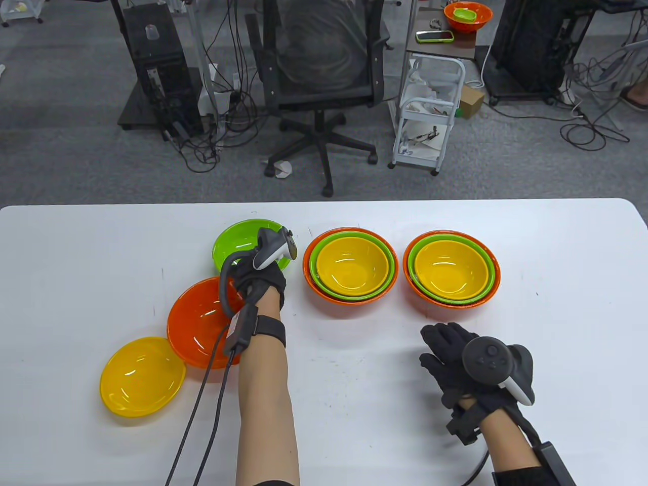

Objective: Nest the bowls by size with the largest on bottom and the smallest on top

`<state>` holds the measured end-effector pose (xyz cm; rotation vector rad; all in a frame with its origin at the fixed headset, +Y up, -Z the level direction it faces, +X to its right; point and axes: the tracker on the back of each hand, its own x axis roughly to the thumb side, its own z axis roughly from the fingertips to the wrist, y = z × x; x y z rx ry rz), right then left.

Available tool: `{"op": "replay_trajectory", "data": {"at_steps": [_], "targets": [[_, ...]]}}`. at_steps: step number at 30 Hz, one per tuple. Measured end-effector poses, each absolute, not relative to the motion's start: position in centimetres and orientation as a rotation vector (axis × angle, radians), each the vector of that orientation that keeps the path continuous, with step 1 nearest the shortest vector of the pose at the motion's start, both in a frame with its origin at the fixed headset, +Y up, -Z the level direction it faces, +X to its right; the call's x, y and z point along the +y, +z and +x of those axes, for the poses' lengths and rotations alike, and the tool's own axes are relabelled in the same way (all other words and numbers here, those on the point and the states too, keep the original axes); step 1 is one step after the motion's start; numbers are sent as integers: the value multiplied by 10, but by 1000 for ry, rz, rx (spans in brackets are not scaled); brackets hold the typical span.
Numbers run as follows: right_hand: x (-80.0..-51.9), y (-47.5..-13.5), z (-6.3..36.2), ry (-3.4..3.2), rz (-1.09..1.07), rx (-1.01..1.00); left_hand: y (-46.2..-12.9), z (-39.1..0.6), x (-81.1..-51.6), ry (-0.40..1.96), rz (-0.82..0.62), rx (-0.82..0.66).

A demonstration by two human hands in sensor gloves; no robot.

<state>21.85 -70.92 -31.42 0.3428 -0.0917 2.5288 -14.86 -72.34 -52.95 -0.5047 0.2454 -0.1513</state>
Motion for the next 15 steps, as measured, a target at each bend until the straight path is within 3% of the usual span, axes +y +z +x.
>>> {"op": "replay_trajectory", "data": {"at_steps": [7, 15], "targets": [[-709, -315, 219, 2523, 347, -102, -524, -145, -695, -177, -195, 219], [-709, -315, 220, 2516, 342, -113, -503, -147, -674, -166, -40, 141]]}}
